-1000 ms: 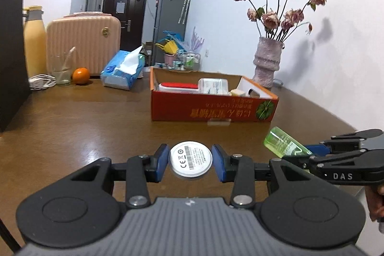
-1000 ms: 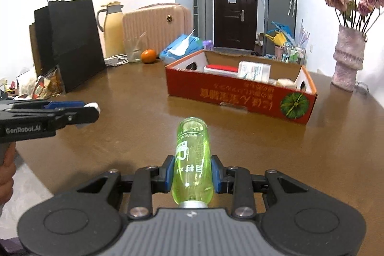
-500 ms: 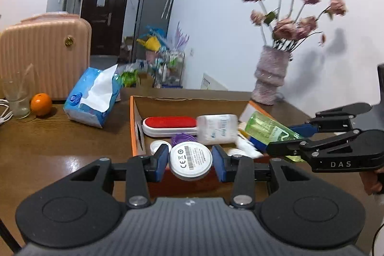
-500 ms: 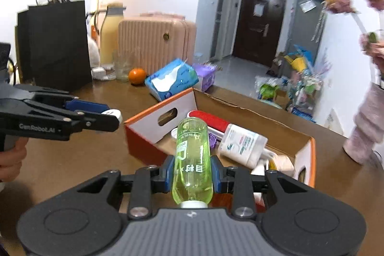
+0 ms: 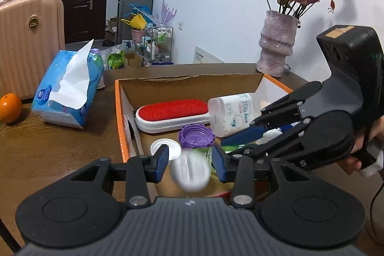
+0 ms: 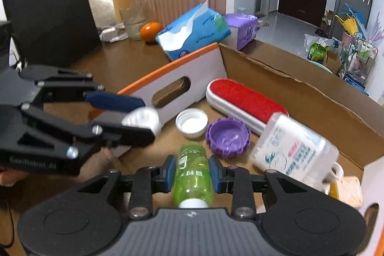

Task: Organize rigid objects
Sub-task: 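Carry the white cap and green spray bottle into the box and open both grippers, then withdraw both grippers from the box back over the table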

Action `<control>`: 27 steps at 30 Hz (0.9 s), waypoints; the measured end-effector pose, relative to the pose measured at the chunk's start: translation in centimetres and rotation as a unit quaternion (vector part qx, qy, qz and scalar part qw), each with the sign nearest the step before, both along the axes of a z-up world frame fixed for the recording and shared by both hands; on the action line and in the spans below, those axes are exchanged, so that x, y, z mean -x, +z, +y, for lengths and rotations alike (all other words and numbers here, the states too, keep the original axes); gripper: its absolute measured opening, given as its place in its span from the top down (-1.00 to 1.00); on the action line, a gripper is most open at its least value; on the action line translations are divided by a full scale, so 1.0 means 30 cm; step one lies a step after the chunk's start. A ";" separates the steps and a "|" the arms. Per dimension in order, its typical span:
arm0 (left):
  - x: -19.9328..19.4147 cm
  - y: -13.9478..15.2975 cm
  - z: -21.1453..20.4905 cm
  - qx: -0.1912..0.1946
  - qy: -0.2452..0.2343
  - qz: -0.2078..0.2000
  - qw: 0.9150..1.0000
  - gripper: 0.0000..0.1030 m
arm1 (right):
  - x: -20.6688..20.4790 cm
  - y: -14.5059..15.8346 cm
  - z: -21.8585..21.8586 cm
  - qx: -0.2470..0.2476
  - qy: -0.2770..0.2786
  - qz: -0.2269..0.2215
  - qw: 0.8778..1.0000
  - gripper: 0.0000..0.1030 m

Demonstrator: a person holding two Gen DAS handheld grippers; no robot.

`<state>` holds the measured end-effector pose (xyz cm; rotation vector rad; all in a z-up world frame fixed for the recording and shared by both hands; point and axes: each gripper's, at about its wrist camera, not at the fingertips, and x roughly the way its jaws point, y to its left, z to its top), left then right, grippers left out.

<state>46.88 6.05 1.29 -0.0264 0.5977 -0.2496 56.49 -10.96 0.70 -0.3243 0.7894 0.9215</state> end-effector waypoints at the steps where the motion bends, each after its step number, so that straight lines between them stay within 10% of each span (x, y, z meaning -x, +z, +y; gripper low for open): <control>1: -0.010 -0.005 0.004 -0.002 0.000 0.002 1.000 0.14 | -0.009 -0.010 0.002 0.000 -0.001 -0.001 1.000 0.42; 9: -0.020 -0.006 0.012 -0.006 -0.008 -0.006 1.000 -0.40 | -0.086 0.000 -0.050 -0.049 -0.048 0.009 0.998 0.15; 27: 0.109 0.203 -0.001 -0.019 0.069 -0.063 0.995 -0.67 | 0.110 0.223 -0.258 -0.014 -0.138 -0.082 0.987 -0.45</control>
